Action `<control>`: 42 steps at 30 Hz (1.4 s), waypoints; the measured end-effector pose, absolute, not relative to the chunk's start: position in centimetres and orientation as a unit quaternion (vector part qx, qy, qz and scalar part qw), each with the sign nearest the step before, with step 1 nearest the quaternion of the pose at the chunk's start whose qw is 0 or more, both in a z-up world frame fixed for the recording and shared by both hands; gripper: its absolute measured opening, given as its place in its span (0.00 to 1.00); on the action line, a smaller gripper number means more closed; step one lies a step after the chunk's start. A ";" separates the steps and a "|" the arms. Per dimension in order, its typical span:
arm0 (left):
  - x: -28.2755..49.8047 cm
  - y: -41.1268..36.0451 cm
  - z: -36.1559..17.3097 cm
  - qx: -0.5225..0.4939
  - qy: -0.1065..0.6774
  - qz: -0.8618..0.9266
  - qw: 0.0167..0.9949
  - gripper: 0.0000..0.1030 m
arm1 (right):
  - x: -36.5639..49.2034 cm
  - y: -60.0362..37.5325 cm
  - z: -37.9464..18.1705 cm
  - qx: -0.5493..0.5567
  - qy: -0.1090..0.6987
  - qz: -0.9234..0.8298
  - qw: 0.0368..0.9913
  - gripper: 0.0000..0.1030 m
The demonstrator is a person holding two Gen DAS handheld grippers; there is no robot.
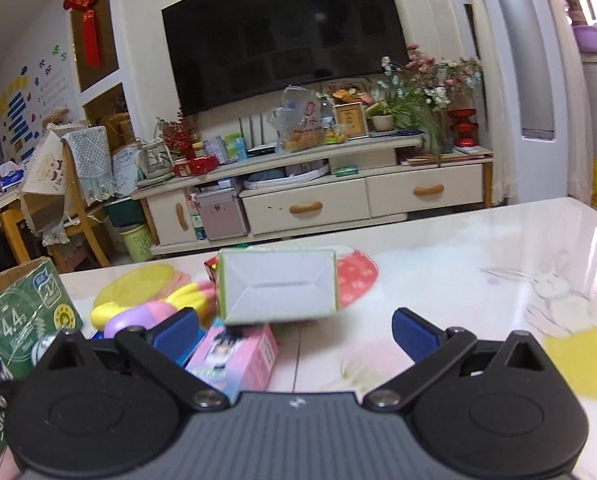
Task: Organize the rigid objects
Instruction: 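Move the right gripper to the white-green box and close on it, then lift the dark blue rocket cube with the left gripper while the right gripper lifts the white-green box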
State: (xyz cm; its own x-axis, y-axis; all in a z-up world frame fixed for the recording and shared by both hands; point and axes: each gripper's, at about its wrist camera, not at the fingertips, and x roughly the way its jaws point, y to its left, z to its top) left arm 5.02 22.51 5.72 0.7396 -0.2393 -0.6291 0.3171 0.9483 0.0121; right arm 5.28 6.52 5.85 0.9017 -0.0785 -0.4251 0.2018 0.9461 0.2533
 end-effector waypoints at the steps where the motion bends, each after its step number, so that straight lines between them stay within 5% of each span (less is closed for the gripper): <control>1: 5.4 22.4 5.6 0.058 0.329 -0.148 0.931 1.00 | 5.8 6.4 5.7 0.148 0.212 -0.066 0.964 0.99; 21: 9.2 22.0 3.1 -0.006 0.366 -0.143 0.919 1.00 | 11.3 5.8 4.5 0.110 0.235 -0.004 0.966 0.99; 30: 10.1 22.1 2.3 -0.036 0.384 -0.139 0.912 0.76 | 11.6 5.5 4.3 0.125 0.236 0.016 0.964 0.87; 42: 8.0 21.0 2.0 -0.006 0.377 -0.166 0.911 0.73 | 9.5 6.4 4.7 0.134 0.257 0.070 0.955 0.86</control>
State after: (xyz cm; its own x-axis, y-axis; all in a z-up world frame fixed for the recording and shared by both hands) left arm 8.00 21.05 2.00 0.6609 -0.3074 -0.6846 0.2983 0.9447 -0.1362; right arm 9.49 6.41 4.71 0.8581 0.2017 -0.4722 -0.0641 0.9545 0.2911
